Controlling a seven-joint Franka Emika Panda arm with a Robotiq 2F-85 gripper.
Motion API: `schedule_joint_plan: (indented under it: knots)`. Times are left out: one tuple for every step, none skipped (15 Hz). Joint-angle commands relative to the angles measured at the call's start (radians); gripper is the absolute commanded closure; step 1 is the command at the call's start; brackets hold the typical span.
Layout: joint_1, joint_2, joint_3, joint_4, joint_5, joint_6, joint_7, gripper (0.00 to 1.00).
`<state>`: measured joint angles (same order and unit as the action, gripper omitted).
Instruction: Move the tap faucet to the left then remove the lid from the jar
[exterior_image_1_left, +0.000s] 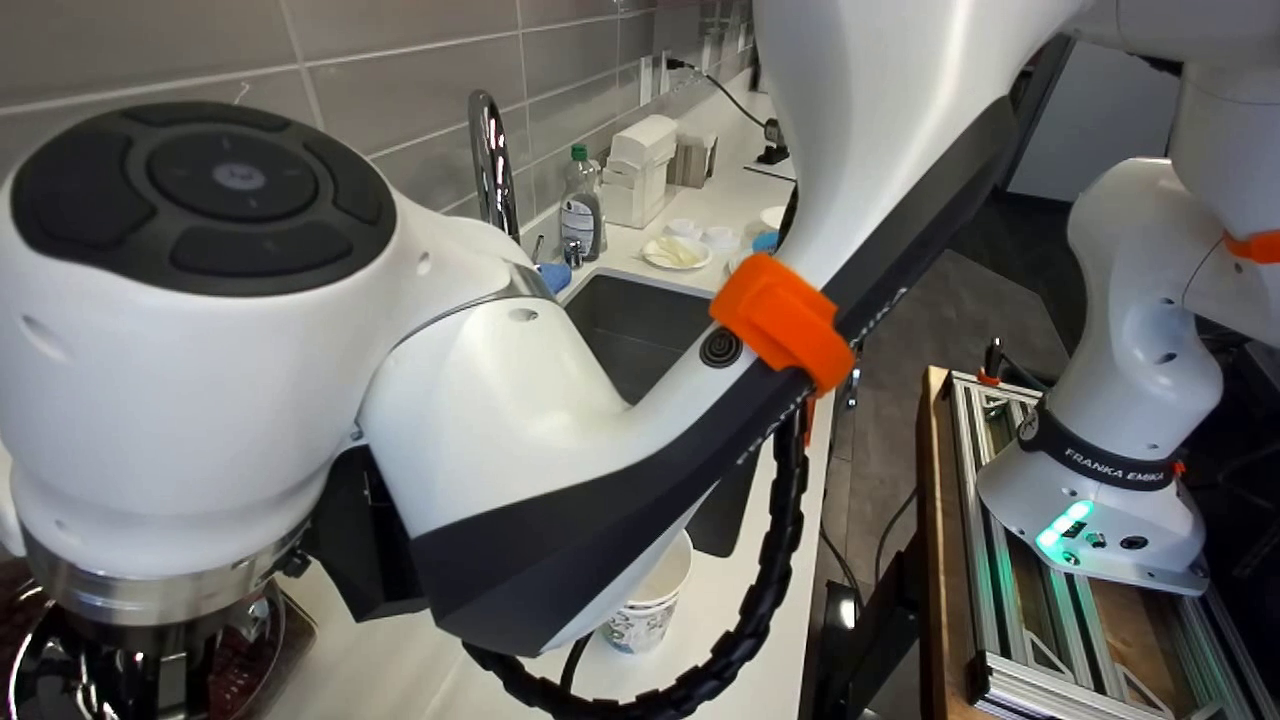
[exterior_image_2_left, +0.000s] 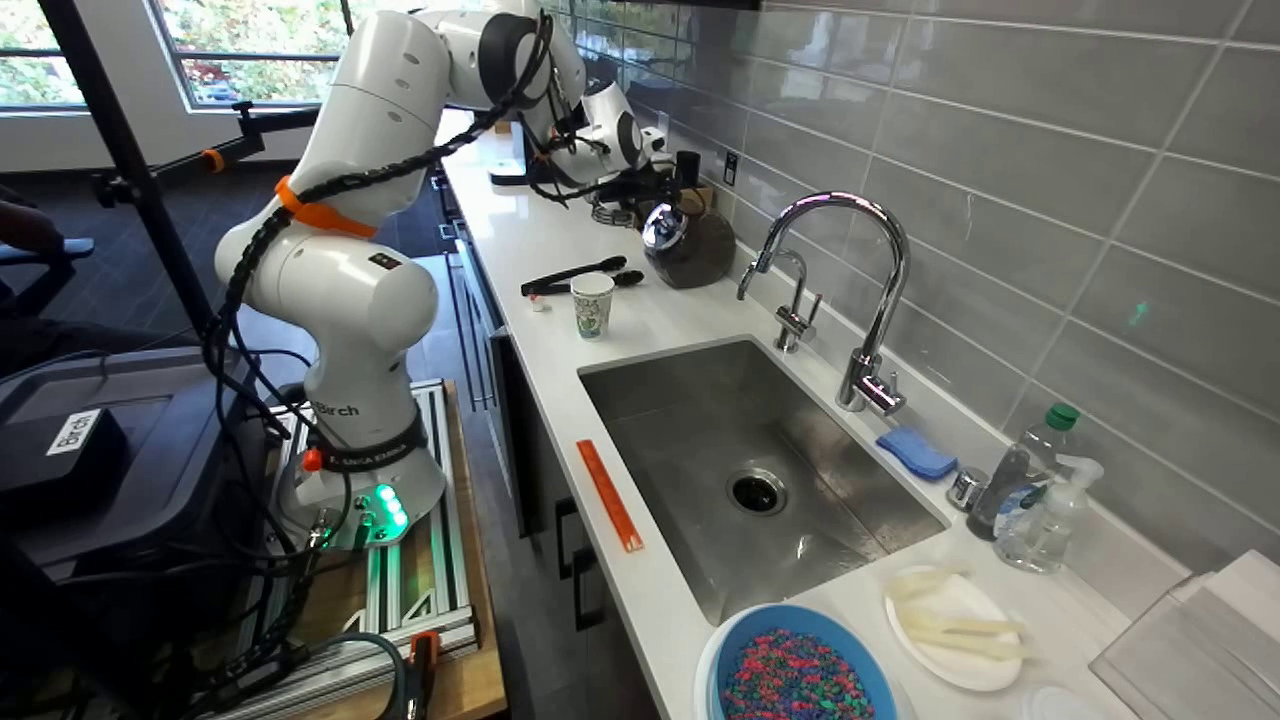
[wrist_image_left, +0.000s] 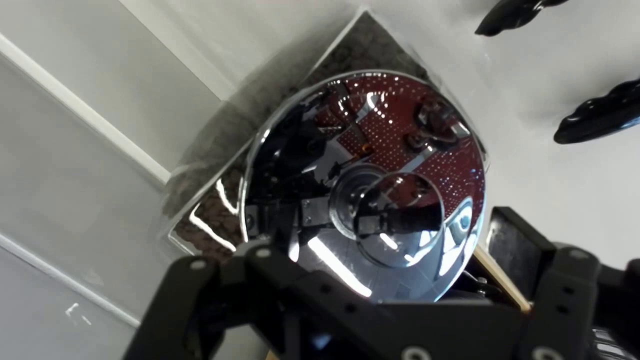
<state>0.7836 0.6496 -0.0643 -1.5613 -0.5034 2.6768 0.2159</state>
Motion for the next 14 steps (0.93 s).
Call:
schedule_joint_plan:
  knots:
    - [0.034,0.023,-0.04,0.029,-0.039,-0.006,0.061,0.15]
    - [0.039,0.023,-0.045,0.03,-0.041,-0.006,0.068,0.28]
    - [0.044,0.024,-0.052,0.031,-0.045,-0.006,0.074,0.33]
    - [0.048,0.022,-0.057,0.03,-0.049,-0.005,0.082,0.4]
    - [0.05,0.023,-0.063,0.033,-0.054,-0.005,0.089,0.5]
    - [0.054,0.023,-0.067,0.034,-0.055,-0.006,0.094,0.57]
    - [0.058,0.022,-0.067,0.035,-0.055,-0.007,0.097,0.65]
    - [0.063,0.021,-0.067,0.038,-0.054,-0.01,0.101,0.6]
    - [0.066,0.022,-0.069,0.036,-0.054,-0.008,0.101,0.28]
    - [0.067,0.024,-0.07,0.037,-0.054,-0.008,0.101,0.32]
    - [0.069,0.023,-0.072,0.037,-0.053,-0.009,0.102,0.31]
    - [0.07,0.024,-0.075,0.036,-0.054,-0.009,0.103,0.23]
    - [0.069,0.025,-0.077,0.036,-0.054,-0.009,0.103,0.17]
    - [0.07,0.024,-0.078,0.036,-0.054,-0.009,0.104,0.11]
